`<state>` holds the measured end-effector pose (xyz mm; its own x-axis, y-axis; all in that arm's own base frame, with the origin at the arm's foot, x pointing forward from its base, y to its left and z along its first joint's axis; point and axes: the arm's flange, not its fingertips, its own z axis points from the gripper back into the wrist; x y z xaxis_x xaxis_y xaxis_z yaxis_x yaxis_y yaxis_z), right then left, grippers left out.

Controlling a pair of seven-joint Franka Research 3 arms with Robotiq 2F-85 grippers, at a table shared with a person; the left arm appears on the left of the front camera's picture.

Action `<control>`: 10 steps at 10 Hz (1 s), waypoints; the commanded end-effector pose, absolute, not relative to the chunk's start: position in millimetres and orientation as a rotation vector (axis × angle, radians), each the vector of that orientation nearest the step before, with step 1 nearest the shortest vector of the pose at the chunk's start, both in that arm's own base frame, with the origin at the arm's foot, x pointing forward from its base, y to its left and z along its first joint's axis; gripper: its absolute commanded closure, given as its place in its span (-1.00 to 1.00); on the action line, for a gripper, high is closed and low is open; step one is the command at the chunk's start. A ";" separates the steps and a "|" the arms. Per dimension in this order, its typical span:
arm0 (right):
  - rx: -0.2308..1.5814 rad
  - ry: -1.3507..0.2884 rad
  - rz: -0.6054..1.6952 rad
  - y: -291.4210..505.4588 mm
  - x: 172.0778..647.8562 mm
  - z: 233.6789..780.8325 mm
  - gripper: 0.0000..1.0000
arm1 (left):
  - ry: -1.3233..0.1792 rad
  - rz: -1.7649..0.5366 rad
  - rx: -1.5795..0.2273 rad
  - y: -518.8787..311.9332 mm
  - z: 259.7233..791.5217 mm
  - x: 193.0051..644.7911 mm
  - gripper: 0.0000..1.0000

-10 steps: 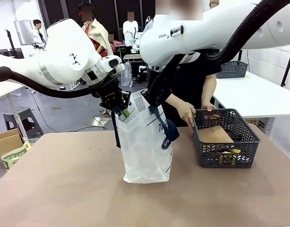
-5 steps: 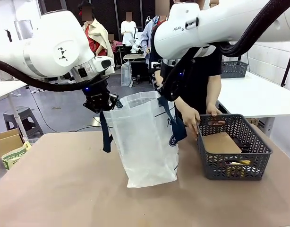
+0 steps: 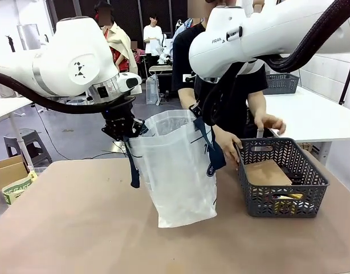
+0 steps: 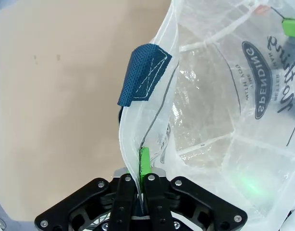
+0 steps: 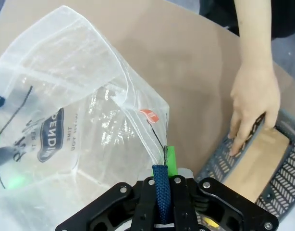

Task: Transfer purchased items from the store into the shopping bag.
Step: Open the Reusable shopping bag in the center of the table.

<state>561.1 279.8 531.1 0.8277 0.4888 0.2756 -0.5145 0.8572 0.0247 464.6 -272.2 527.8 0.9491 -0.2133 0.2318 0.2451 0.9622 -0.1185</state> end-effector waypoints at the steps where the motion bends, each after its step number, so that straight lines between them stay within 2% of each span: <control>1: 0.102 -0.280 0.533 280.3 562.0 531.8 1.00 | -0.218 -0.239 -0.146 -274.4 527.1 463.3 1.00; 6: 0.103 -0.370 0.607 253.8 529.5 519.9 1.00 | -0.272 -0.467 0.089 -298.6 530.9 456.1 1.00; 10: 0.092 -0.412 0.604 233.1 500.8 505.2 1.00 | -0.252 -0.522 0.073 -304.8 520.8 456.8 1.00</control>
<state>508.4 247.2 513.4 0.7585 0.5299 0.3793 -0.5514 0.8321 -0.0599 454.0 -300.4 523.5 0.8474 -0.4788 0.2296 0.4552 0.8776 0.1503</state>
